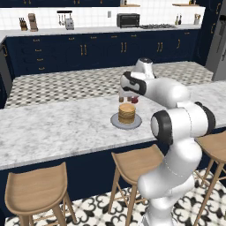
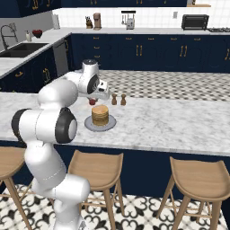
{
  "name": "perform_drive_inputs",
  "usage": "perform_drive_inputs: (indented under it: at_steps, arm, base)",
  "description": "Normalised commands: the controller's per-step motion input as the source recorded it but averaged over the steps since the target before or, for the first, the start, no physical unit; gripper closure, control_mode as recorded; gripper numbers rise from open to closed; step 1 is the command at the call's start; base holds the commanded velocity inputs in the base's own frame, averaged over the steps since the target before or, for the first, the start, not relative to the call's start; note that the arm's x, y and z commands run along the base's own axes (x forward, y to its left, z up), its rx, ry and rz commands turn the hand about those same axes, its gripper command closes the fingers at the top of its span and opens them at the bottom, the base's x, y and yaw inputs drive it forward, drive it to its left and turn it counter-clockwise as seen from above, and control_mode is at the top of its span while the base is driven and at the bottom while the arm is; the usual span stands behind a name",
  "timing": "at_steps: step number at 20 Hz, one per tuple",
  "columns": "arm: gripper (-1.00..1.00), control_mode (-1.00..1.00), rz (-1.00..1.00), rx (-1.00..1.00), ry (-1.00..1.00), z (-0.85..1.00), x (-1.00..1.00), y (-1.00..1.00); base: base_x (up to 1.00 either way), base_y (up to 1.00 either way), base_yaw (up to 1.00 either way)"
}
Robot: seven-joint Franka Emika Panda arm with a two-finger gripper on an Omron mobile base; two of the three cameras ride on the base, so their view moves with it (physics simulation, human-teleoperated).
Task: Take the strawberry from the fridge and place it on top of the pancake, located on the dining counter.
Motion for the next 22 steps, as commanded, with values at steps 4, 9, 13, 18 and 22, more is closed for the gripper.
perform_drive_inputs:
  at_steps: [4, 9, 13, 18, 22]
  arm:
    - [1.00, -1.00, 0.00, -0.04, 0.07, -0.28, 1.00, 0.00]
    - [1.00, -1.00, 0.00, -0.04, 0.16, -0.29, 1.00, -0.02]
    - [1.00, -1.00, 0.01, -0.01, 0.01, -0.44, 0.35, 0.00]
    - [1.00, -1.00, 0.00, 0.00, 0.00, -0.25, -0.25, 0.00]
    - [1.00, -1.00, 0.00, 0.00, 0.00, -0.15, -0.55, 0.00]
  base:
    - [0.00, 0.00, 0.00]
    - [0.00, 0.00, 0.00]
    - [0.00, 0.00, 0.00]
    - [0.00, 0.00, 0.00]
    - [0.00, 0.00, 0.00]
